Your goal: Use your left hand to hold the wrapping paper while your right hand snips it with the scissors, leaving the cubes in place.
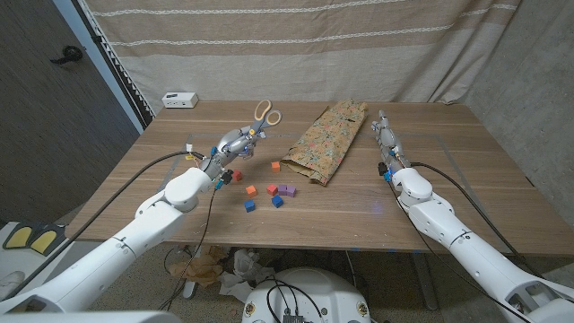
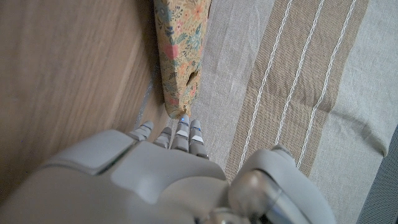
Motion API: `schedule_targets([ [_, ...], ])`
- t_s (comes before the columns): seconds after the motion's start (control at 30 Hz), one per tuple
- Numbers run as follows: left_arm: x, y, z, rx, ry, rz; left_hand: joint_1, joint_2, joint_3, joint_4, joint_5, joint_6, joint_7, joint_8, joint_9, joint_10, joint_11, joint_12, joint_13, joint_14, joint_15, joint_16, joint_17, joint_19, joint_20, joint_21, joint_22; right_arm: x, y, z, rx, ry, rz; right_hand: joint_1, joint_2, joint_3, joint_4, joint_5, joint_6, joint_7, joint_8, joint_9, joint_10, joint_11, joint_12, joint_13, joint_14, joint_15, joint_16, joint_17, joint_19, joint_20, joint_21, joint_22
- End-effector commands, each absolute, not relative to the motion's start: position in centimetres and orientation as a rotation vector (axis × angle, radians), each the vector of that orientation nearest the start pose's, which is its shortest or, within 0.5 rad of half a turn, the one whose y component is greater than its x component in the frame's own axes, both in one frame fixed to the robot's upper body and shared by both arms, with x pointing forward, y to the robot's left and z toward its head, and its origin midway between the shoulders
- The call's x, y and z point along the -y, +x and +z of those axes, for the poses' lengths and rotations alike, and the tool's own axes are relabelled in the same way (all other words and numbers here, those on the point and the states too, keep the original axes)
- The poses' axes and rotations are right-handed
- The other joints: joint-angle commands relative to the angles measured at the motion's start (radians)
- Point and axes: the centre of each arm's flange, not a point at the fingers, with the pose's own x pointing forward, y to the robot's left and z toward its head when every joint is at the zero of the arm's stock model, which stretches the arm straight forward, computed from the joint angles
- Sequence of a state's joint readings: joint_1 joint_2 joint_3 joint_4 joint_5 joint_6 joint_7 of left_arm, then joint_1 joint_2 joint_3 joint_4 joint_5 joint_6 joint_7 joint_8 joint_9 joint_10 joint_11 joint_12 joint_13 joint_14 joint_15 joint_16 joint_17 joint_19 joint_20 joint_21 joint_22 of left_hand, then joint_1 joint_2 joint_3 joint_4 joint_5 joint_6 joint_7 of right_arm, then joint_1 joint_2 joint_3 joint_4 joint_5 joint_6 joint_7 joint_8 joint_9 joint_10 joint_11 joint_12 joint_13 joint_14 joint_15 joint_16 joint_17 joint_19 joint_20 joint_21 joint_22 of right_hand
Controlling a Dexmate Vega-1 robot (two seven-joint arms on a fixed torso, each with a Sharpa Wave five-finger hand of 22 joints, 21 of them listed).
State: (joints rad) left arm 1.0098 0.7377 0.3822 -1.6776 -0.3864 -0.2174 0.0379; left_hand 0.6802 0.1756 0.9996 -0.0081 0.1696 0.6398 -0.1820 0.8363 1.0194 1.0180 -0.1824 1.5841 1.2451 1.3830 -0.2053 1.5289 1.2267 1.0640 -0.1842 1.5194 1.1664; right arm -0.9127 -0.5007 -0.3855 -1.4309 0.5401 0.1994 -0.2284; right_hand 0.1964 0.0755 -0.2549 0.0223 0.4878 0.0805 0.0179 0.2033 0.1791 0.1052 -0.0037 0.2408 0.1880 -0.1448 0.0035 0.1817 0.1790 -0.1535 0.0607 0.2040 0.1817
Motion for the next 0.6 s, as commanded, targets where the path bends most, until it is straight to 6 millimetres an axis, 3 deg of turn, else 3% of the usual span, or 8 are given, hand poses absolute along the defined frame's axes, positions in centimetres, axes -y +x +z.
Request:
schedule_targets([
  [0.03,-25.6,57.6,-2.0,0.65,0.278,-0.359,0.003,0.01,0.007,-0.006,-0.001,0.012,0.003,0.009,-0.002,0.017,-0.014,-0.002,0.003,0.004,0.0,0.002,0.002,-0.002,-0.032,0.001,0.004,27.5,64.0,-4.7,0.542,0.012,0.04,0.004,0.009,-0.003,0.002,0.0,0.011,-0.002,-0.001,0.005,0.002,-0.004,0.005,0.005,-0.005,-0.002,0.004,0.003,-0.005,-0.001,-0.003,0.003],
  [0.6,-24.3,56.7,-0.4,0.633,0.166,-0.498,-0.006,0.011,0.005,-0.022,0.0,0.019,0.002,0.008,-0.017,0.021,-0.014,-0.002,0.003,0.005,0.0,0.003,0.002,-0.006,-0.032,-0.009,-0.021,28.7,63.9,-4.5,0.541,0.021,0.044,0.005,0.018,0.0,0.004,-0.002,0.012,0.0,-0.003,0.005,0.002,-0.001,0.004,0.005,-0.004,-0.001,0.004,0.004,-0.005,-0.001,-0.002,0.003],
])
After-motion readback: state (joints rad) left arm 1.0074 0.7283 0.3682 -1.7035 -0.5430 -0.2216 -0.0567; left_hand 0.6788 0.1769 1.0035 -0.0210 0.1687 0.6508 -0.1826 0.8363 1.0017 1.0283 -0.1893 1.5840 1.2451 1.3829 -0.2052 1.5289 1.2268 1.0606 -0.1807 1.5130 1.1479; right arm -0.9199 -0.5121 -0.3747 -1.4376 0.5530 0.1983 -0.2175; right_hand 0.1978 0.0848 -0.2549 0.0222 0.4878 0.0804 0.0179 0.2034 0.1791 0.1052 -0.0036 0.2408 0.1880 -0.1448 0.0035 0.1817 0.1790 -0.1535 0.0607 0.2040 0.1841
